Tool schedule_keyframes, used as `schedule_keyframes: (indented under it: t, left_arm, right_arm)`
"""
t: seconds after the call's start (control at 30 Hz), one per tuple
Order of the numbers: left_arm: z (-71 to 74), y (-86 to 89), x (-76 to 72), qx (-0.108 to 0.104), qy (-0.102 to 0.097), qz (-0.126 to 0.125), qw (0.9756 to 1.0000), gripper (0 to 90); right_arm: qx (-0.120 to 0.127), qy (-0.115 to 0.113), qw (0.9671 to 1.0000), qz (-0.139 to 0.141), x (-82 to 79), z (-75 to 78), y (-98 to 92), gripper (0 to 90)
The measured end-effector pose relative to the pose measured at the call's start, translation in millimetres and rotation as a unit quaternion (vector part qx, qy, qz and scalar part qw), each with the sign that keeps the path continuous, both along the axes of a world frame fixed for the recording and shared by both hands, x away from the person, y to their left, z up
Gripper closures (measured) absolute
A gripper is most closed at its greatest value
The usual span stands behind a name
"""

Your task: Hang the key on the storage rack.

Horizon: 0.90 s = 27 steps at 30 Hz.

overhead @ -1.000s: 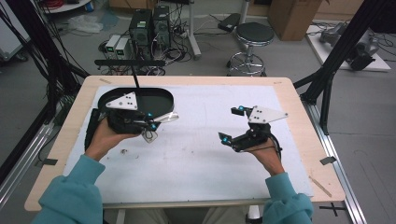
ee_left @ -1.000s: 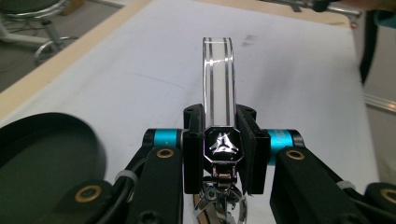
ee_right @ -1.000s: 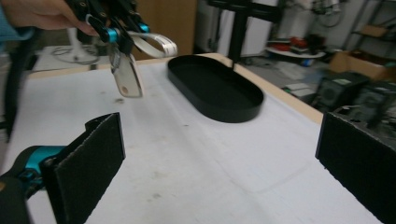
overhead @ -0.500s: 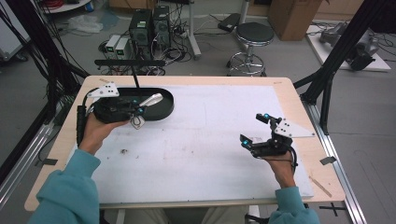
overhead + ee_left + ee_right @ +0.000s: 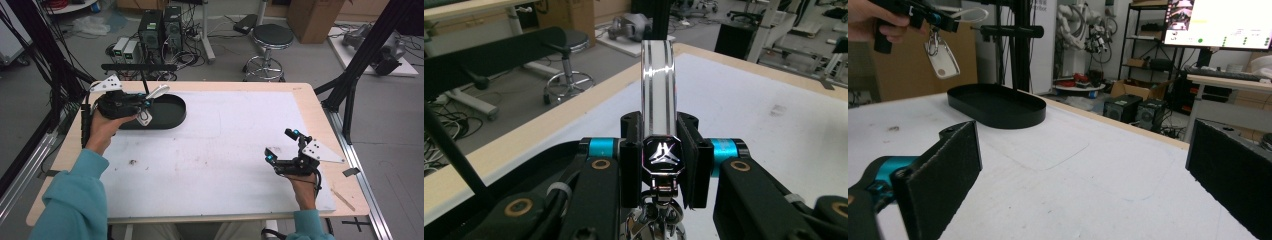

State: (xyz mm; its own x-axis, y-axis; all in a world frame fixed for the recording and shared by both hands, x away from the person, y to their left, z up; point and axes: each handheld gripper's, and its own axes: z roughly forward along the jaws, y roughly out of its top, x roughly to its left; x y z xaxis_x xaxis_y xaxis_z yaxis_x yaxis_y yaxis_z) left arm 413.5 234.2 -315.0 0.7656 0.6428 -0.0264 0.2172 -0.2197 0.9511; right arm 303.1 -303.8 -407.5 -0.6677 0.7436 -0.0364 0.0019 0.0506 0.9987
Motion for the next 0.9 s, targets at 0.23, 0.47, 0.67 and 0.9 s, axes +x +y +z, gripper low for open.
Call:
schedule_keyframes:
  t: [0.23, 0.47, 0.67, 0.9]
  left_arm:
    - [2.6, -1.6, 14.2, -0.008, 0.0, 0.006, 1.0, 74.2]
    - [5.9, -6.0, 26.9, -0.019, 0.002, 0.013, 0.9997, 74.2]
    - [2.6, -13.8, 34.5, -0.015, 0.005, 0.02, 0.9997, 74.2]
    - [-2.8, -23.7, 38.0, -0.025, 0.013, 0.039, 0.9989, 74.2]
  right_arm:
    - [0.012, 0.001, 0.9998, -0.017, -0.5, -11.0, -2.4, 0.8]
    - [0.019, -0.009, 0.9996, -0.02, -2.0, -19.4, -0.5, 0.8]
    - [0.018, -0.012, 0.9995, -0.024, -4.1, -23.5, 1.0, 0.8]
    - [0.018, -0.006, 0.9994, -0.029, -6.4, -30.3, 1.3, 0.8]
